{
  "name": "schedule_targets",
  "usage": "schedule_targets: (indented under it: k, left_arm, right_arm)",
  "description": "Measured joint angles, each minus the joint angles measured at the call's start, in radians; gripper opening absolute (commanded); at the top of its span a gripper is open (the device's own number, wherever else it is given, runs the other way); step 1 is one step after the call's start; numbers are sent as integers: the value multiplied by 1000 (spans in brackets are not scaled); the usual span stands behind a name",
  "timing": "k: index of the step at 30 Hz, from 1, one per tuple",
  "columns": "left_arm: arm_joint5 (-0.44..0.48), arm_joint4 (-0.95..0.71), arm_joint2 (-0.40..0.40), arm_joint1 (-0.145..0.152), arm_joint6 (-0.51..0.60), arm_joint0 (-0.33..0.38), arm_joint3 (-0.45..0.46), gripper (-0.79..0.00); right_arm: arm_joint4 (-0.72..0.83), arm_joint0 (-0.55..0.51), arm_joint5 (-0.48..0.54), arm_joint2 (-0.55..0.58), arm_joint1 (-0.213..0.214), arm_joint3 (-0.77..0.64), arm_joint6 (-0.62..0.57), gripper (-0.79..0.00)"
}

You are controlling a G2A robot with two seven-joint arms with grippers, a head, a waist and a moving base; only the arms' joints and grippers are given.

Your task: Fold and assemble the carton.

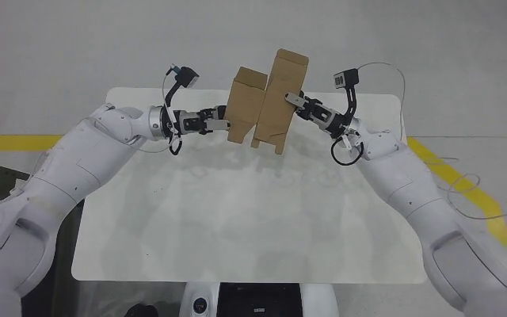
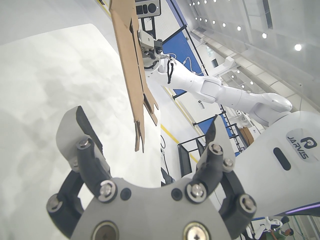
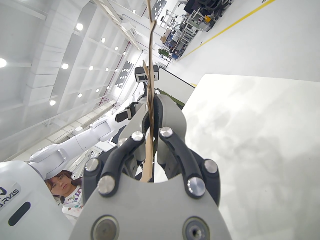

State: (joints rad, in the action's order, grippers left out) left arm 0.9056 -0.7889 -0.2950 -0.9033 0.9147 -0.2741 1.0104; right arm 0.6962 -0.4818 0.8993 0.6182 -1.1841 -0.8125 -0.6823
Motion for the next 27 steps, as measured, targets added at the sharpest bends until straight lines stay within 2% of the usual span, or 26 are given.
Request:
schedule_targets:
  k: [1,2,16,17,19,20,27]
  left_arm:
    - [-5,0,-3,-3,5,-3,-1,-742]
    - [-8,-1,-6,-5,8,-4,-1,-785]
    - [-59,-2,-56,-31,59,-27,-17,-785]
    - [-62,-2,-59,-32,62,-29,-18,-785]
    - [-67,0,-68,-34,67,-32,-18,-785]
    - [-70,3,-71,-35,70,-33,-18,-785]
    - [-97,6,-99,-37,97,-42,-19,-785]
  right_arm:
    - [-4,-1,-1,4,-3,2,0,-785]
    - [-8,-2,-1,8,-4,3,-1,-785]
    - [-46,-20,-1,64,-25,19,-22,-785]
    - [-49,-21,-1,68,-26,20,-24,-767]
    - [-54,-23,0,76,-27,21,-28,-388]
    - [-56,-24,0,80,-28,21,-30,0]
    - [-120,-13,46,125,-23,51,-40,0]
